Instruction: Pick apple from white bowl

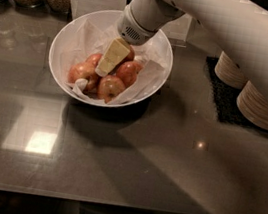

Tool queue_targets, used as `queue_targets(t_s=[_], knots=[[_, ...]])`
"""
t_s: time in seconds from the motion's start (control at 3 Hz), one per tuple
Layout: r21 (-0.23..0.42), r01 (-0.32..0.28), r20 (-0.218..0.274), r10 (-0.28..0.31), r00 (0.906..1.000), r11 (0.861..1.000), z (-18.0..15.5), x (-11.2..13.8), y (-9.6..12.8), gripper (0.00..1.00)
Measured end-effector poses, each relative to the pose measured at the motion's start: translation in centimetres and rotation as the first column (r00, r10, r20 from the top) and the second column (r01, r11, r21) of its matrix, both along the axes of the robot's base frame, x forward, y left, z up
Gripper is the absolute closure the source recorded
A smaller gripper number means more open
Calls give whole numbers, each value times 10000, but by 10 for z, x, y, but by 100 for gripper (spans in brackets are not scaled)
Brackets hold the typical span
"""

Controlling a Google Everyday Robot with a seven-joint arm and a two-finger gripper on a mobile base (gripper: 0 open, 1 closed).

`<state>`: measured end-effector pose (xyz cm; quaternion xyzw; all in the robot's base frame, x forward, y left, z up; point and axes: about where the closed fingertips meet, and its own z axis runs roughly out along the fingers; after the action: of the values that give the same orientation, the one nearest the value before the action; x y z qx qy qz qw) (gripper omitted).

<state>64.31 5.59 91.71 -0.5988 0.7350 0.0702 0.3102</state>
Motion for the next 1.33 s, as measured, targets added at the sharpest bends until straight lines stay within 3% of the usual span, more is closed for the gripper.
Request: queue_targets(t_s=[0.33,0.67,1.33], knots=[[0,0,0,0,10000,10000,0,0,0,0],[0,-1,0,1,10000,10000,0,0,0,19],[-1,-2,0,2,10000,10000,0,0,0,65]])
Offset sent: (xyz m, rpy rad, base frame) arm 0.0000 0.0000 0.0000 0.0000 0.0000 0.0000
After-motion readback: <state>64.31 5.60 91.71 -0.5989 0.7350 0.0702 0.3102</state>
